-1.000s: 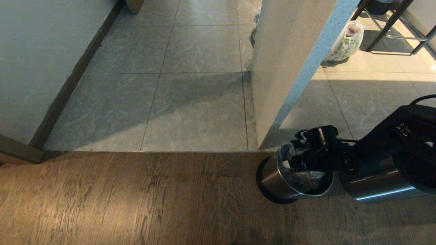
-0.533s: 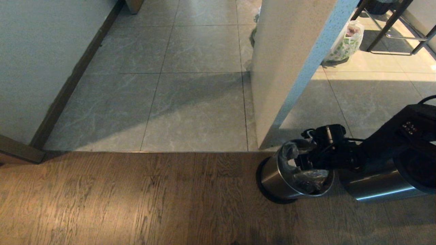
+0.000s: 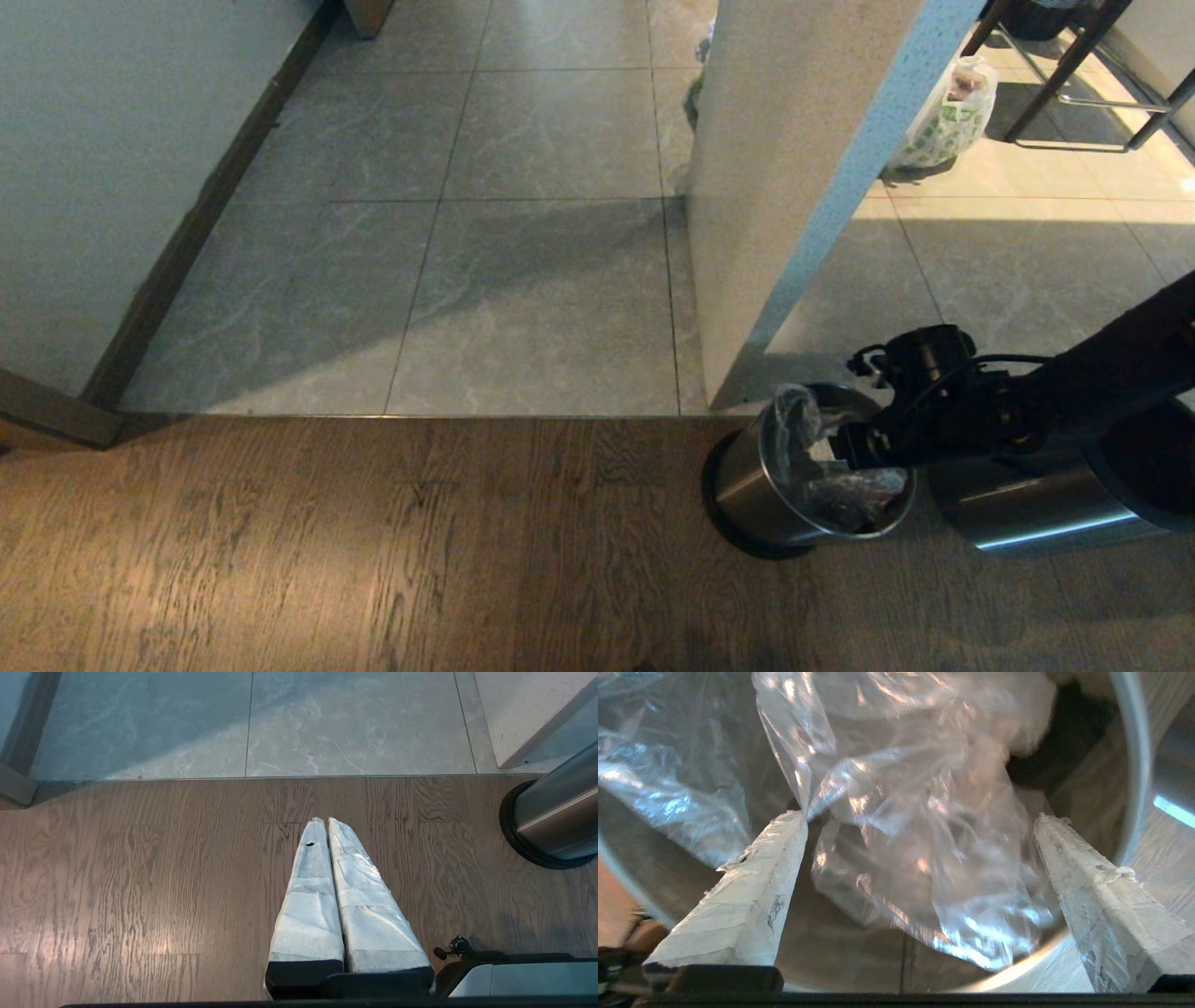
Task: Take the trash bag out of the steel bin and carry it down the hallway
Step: Pick up the trash bag
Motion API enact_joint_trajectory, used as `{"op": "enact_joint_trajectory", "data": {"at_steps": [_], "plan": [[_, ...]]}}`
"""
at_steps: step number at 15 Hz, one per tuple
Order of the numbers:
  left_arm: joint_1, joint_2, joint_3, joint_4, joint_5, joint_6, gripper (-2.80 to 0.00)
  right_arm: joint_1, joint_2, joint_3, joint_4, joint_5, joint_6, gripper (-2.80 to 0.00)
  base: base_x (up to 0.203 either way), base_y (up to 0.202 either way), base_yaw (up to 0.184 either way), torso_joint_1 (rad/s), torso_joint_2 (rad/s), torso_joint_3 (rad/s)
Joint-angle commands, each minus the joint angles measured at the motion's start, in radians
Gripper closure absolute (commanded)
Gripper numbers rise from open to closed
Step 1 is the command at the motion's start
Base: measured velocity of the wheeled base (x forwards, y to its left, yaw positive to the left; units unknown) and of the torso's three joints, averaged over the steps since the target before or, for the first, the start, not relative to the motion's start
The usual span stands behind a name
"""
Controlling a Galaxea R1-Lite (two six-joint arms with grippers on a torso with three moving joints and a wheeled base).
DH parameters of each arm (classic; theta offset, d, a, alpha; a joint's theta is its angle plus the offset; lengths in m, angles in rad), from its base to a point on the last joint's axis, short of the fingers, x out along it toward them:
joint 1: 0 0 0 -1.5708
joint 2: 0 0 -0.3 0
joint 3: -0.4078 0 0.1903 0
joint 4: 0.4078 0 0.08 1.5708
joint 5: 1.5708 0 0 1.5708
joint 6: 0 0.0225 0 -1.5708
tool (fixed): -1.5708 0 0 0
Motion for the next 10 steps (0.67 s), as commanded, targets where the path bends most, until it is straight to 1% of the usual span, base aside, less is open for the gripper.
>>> {"op": "enact_joint_trajectory", "data": {"at_steps": [1,4,6,7,10], "plan": [[0.000,0.000,0.000,0.000,0.001,0.000,0.00,0.005,-0.034,0.004,0.029,0.004,0.027,-2.80,0.000,0.000,0.000,0.000,0.00,0.000],[0.000,0.000,0.000,0.000,0.001,0.000,0.00,0.024,-0.034,0.002,0.068,0.023,0.044,-2.80,0.000,0.000,0.000,0.000,0.00,0.000],[0.000,0.000,0.000,0.000,0.001,0.000,0.00,0.045,-0.030,-0.015,0.099,0.044,0.099,-2.80,0.000,0.000,0.000,0.000,0.00,0.000],[0.000,0.000,0.000,0.000,0.001,0.000,0.00,0.056,-0.024,-0.022,0.109,0.045,0.113,-2.80,0.000,0.000,0.000,0.000,0.00,0.000],[0.000,0.000,0.000,0.000,0.001,0.000,0.00,0.064,-0.016,-0.027,0.117,0.048,0.121,-2.80,0.000,0.000,0.000,0.000,0.00,0.000]]}}
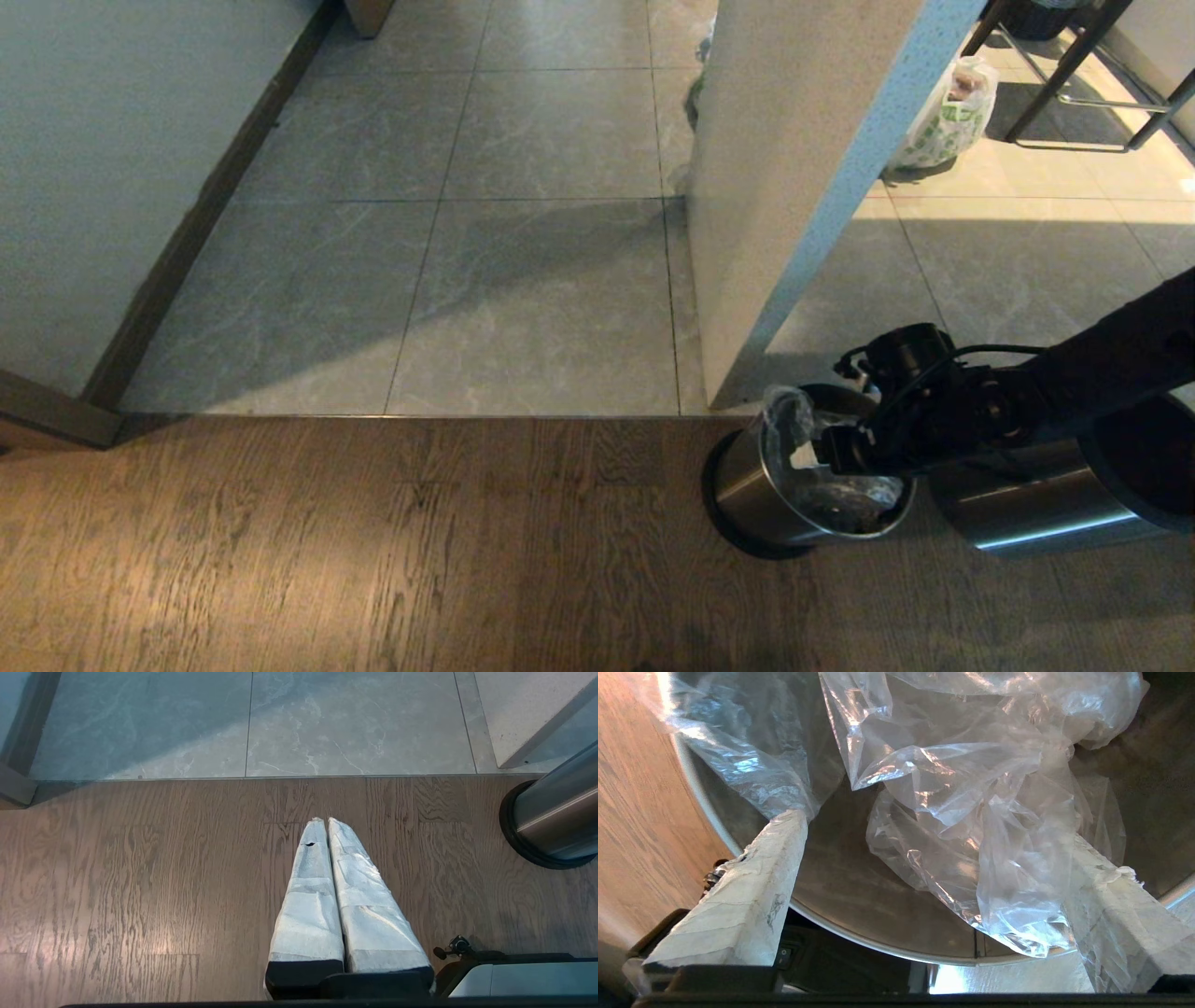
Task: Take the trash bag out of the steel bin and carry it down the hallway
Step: Pick up the trash bag
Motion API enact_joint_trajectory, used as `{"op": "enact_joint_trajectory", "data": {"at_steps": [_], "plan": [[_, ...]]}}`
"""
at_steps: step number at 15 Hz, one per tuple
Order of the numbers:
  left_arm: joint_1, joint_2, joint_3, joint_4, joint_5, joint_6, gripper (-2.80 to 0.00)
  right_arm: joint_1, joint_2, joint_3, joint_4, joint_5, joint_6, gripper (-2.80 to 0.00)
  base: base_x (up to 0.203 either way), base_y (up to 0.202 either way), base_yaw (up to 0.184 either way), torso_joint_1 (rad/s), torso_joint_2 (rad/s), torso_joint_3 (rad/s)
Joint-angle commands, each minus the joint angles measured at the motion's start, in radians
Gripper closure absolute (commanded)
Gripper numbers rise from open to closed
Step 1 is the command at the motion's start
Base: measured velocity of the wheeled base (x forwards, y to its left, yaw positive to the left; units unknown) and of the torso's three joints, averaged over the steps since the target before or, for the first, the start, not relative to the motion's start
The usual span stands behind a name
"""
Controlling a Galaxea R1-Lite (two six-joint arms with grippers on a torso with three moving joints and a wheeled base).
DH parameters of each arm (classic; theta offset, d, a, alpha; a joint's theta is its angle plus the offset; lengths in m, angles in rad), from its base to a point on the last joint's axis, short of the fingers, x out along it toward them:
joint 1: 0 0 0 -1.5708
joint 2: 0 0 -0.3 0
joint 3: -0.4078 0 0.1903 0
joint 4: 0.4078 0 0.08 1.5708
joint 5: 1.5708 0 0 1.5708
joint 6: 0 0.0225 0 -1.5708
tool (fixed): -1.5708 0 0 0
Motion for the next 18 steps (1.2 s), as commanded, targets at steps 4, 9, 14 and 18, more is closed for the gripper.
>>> {"op": "enact_joint_trajectory", "data": {"at_steps": [4,9,14,18], "plan": [[0.000,-0.001,0.000,0.000,0.000,0.000,0.00,0.002,0.032,-0.008,0.000,0.013,-0.010,-2.80,0.000,0.000,0.000,0.000,0.00,0.000],[0.000,0.000,0.000,0.000,0.000,0.000,0.00,-0.040,0.033,-0.011,-0.030,0.000,-0.026,-2.80,0.000,0.000,0.000,0.000,0.00,0.000],[0.000,0.000,0.000,0.000,0.000,0.000,0.00,-0.087,0.000,-0.013,-0.064,-0.005,-0.097,-2.80,0.000,0.000,0.000,0.000,0.00,0.000],[0.000,0.000,0.000,0.000,0.000,0.000,0.00,-0.090,-0.145,0.010,-0.020,-0.002,-0.111,-2.80,0.000,0.000,0.000,0.000,0.00,0.000]]}}
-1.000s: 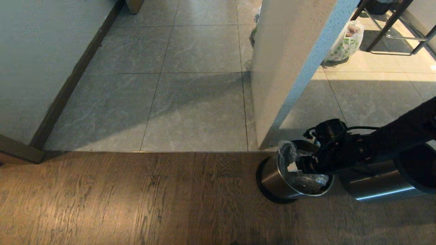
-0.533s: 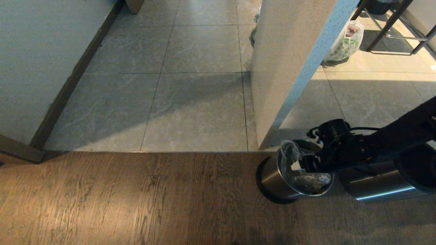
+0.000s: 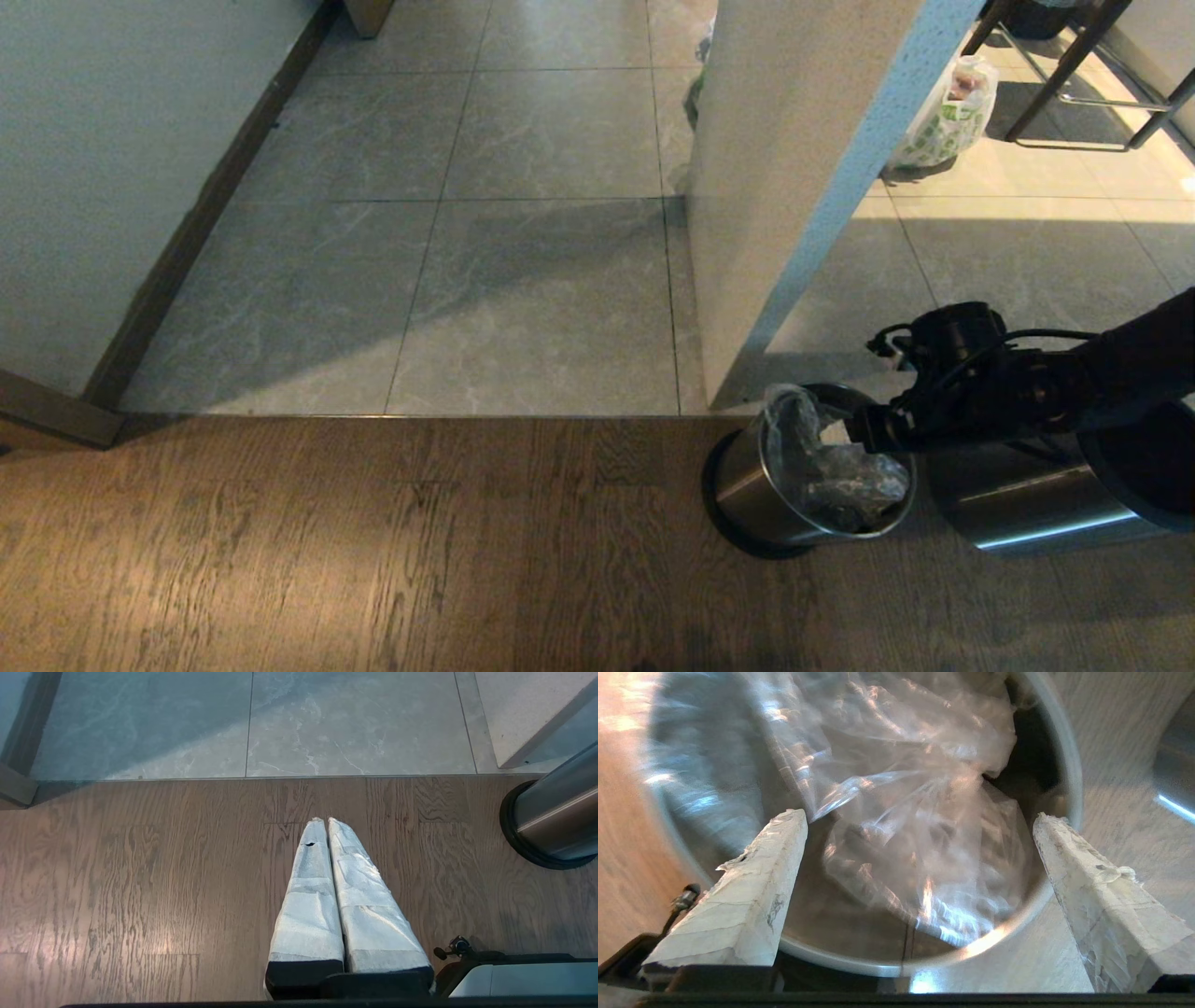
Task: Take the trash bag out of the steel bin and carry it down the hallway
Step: Pick up the trash bag
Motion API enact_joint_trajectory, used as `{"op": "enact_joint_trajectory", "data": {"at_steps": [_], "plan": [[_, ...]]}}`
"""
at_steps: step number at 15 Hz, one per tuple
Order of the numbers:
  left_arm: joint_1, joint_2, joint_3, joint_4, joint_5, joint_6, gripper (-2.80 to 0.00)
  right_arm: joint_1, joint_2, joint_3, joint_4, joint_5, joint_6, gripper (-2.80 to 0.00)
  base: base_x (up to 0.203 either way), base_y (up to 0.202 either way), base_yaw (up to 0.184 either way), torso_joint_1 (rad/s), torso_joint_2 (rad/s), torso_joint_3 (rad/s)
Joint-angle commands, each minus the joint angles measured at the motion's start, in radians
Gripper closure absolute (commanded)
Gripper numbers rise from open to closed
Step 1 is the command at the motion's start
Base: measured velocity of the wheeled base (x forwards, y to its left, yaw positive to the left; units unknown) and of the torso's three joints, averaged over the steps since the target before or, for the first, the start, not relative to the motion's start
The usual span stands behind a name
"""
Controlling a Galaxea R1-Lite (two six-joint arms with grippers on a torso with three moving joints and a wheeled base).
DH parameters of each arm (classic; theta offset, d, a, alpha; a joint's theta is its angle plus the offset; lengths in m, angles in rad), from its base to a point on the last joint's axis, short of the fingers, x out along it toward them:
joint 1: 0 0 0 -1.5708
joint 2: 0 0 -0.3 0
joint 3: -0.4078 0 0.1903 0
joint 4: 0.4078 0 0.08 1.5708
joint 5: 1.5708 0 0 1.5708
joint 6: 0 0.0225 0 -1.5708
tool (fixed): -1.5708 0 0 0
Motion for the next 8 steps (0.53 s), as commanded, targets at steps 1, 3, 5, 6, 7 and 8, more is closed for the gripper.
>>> {"op": "enact_joint_trajectory", "data": {"at_steps": [1,3,5,6,7,8], "plan": [[0.000,0.000,0.000,0.000,0.000,0.001,0.00,-0.001,-0.123,0.011,0.022,0.003,-0.011,-2.80,0.000,0.000,0.000,0.000,0.00,0.000],[0.000,0.000,0.000,0.000,0.000,0.000,0.00,0.002,-0.222,0.024,0.061,0.007,-0.022,-2.80,0.000,0.000,0.000,0.000,0.00,0.000],[0.000,0.000,0.000,0.000,0.000,0.000,0.00,0.035,-0.266,0.034,0.137,0.008,-0.013,-2.80,0.000,0.000,0.000,0.000,0.00,0.000],[0.000,0.000,0.000,0.000,0.000,0.000,0.00,0.056,-0.265,0.041,0.153,0.008,-0.012,-2.80,0.000,0.000,0.000,0.000,0.00,0.000],[-0.001,0.000,0.000,0.000,0.000,0.000,0.00,0.077,-0.259,0.042,0.157,0.008,-0.009,-2.80,0.000,0.000,0.000,0.000,0.00,0.000],[0.000,0.000,0.000,0.000,0.000,0.000,0.00,0.103,-0.252,0.040,0.157,0.010,-0.009,-2.80,0.000,0.000,0.000,0.000,0.00,0.000]]}}
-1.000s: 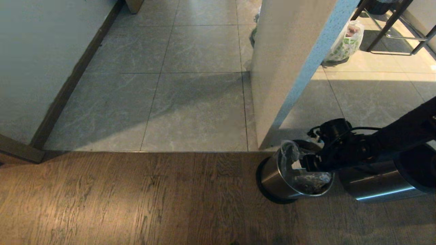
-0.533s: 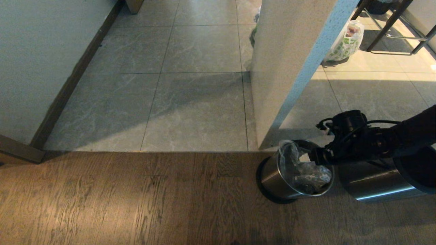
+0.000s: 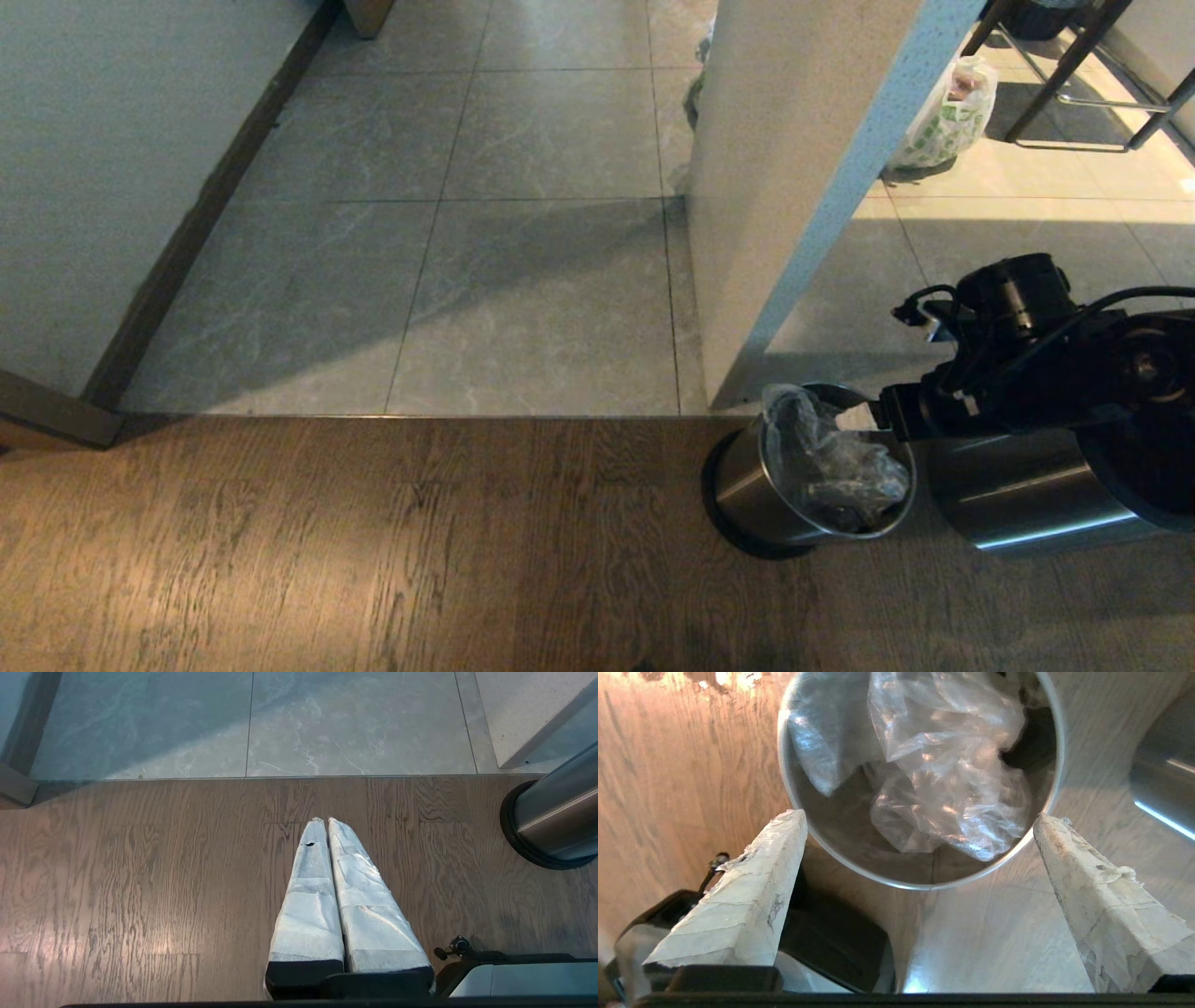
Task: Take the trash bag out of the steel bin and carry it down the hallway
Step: Pick up the trash bag
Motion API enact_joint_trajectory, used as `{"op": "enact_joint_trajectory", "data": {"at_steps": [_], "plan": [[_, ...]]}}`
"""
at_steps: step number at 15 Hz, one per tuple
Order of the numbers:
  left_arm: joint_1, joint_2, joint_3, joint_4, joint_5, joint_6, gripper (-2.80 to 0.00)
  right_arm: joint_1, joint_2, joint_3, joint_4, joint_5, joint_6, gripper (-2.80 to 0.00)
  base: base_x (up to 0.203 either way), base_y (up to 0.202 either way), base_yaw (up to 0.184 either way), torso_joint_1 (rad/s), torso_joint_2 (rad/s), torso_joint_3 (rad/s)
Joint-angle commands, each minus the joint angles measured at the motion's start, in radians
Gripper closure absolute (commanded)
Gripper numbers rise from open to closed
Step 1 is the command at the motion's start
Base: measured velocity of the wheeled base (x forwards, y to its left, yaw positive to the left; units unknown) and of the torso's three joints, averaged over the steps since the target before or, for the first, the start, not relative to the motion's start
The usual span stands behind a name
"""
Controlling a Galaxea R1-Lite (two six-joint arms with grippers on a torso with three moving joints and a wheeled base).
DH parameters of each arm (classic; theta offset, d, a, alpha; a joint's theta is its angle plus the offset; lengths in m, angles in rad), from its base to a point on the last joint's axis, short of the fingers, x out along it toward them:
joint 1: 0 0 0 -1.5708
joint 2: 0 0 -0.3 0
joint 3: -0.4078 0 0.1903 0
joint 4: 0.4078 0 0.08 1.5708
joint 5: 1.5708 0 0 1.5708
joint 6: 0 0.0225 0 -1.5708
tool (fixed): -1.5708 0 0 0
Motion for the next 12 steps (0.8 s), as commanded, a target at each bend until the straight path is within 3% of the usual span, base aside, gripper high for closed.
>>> {"op": "enact_joint_trajectory", "data": {"at_steps": [1,8,12], "plan": [[0.000,0.000,0.000,0.000,0.000,0.000,0.00,0.049,0.002,-0.003,0.002,0.010,0.000,-2.80,0.000,0.000,0.000,0.000,0.00,0.000],[0.000,-0.001,0.000,0.000,0.000,0.000,0.00,0.120,0.177,-0.057,-0.008,0.019,0.016,-2.80,0.000,0.000,0.000,0.000,0.00,0.000],[0.000,0.000,0.000,0.000,0.000,0.000,0.00,0.122,0.213,-0.079,-0.003,0.069,0.050,-2.80,0.000,0.000,0.000,0.000,0.00,0.000]]}}
